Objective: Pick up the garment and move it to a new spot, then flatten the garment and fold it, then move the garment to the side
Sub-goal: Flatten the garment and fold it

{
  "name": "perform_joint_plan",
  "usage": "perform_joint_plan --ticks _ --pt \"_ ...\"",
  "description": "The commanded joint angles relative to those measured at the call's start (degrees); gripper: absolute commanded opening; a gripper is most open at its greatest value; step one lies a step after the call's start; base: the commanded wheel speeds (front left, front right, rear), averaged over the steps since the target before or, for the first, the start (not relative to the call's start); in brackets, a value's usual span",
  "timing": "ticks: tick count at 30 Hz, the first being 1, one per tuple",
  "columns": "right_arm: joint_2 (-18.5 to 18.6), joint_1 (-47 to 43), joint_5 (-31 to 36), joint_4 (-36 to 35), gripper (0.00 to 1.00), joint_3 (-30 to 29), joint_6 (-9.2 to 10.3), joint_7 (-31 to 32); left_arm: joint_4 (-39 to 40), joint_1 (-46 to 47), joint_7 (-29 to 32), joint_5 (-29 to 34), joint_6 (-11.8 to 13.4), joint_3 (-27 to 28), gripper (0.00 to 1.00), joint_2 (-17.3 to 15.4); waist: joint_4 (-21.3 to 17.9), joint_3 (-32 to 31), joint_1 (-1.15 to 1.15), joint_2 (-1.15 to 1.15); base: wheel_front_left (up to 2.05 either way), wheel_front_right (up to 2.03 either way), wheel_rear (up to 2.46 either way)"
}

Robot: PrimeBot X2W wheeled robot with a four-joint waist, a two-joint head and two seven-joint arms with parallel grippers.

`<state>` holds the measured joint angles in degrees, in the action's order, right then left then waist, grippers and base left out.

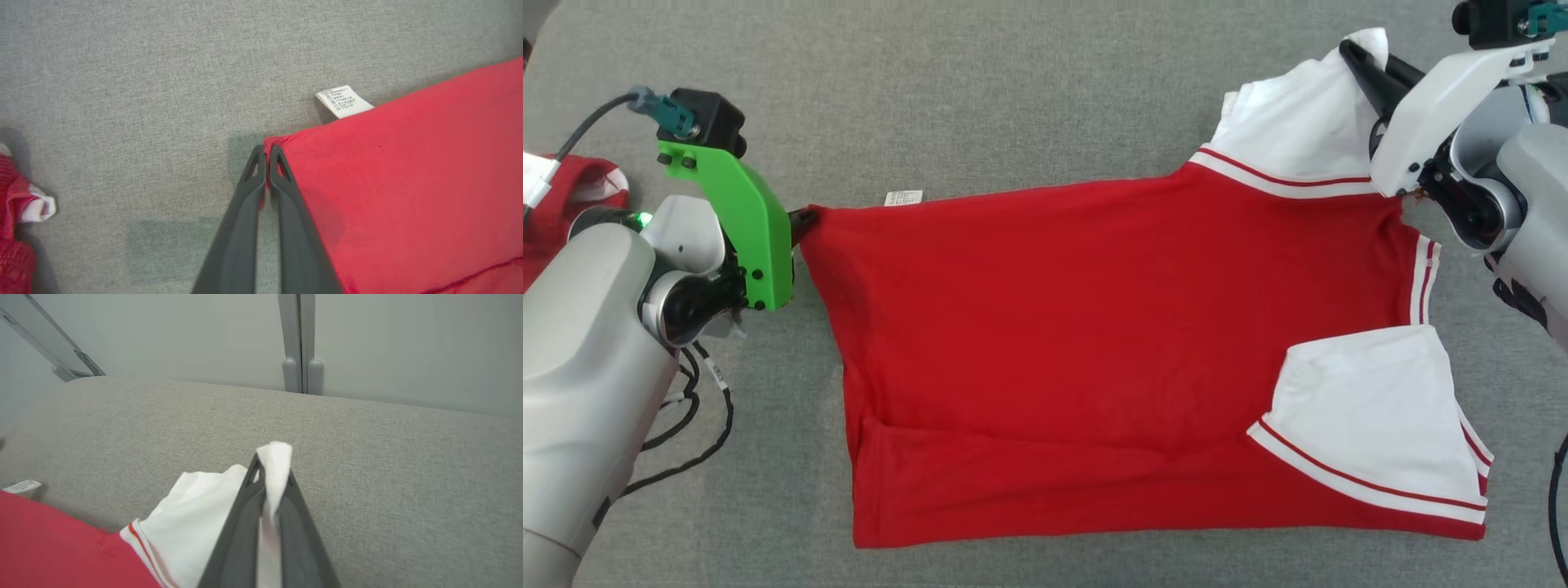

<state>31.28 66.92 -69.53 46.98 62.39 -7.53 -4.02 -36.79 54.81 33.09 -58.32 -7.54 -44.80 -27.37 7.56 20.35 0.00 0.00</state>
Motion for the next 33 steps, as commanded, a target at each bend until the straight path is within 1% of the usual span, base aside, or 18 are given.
perform_joint_plan --ticks 1,8,14,20,27,30,33 --pt "1.12 -1.41 -0.82 -1.06 0.0 0.71 0.07 -0.58 0.38 -1.3 -0.18 -1.06 0.1 -0.35 0.0 -0.78 -1.15 -2.92 0.0 0.0 0.0 0.0 0.0" --pt "5.36 -4.99 -4.18 -6.46 0.0 4.65 0.08 0.21 1.14 -4.22 1.08 -3.53 0.1 -2.55 0.0 -3.25 -2.76 -7.8 0.0 0.0 0.0 0.0 0.0" --pt "8.13 -7.5 -7.39 -11.32 0.0 7.73 0.08 3.74 2.99 -5.98 2.71 -4.86 0.1 -4.78 0.0 -5.05 -3.95 -10.21 0.0 0.0 0.0 0.0 0.0" --pt "10.23 -9.64 -10.18 -14.65 0.0 9.64 0.07 10.14 4.89 -7.01 6.01 -5.82 0.1 -7.92 0.0 -5.76 -4.88 -11.68 0.0 0.0 0.0 0.0 0.0" --pt "11.4 -11.82 -13.49 -17.35 0.0 10.41 0.08 17.54 7.89 -8.29 11.8 -7.39 0.1 -11.77 0.0 -8.23 -5.99 -13.22 0.0 0.0 0.0 0.0 0.0" --pt "11.69 -13.01 -15.06 -18.49 0.0 10.6 0.07 20.9 8.98 -8.62 12.57 -7.82 0.1 -12.46 0.0 -8.99 -6.18 -13.62 0.0 0.0 0.0 0.0 0.0" --pt "11.97 -13.51 -16.2 -19.37 0.0 10.65 0.07 23.79 9.65 -9.39 13.45 -8.39 0.1 -13.5 0.0 -9.09 -6.33 -13.91 0.0 0.0 0.0 0.0 0.0"
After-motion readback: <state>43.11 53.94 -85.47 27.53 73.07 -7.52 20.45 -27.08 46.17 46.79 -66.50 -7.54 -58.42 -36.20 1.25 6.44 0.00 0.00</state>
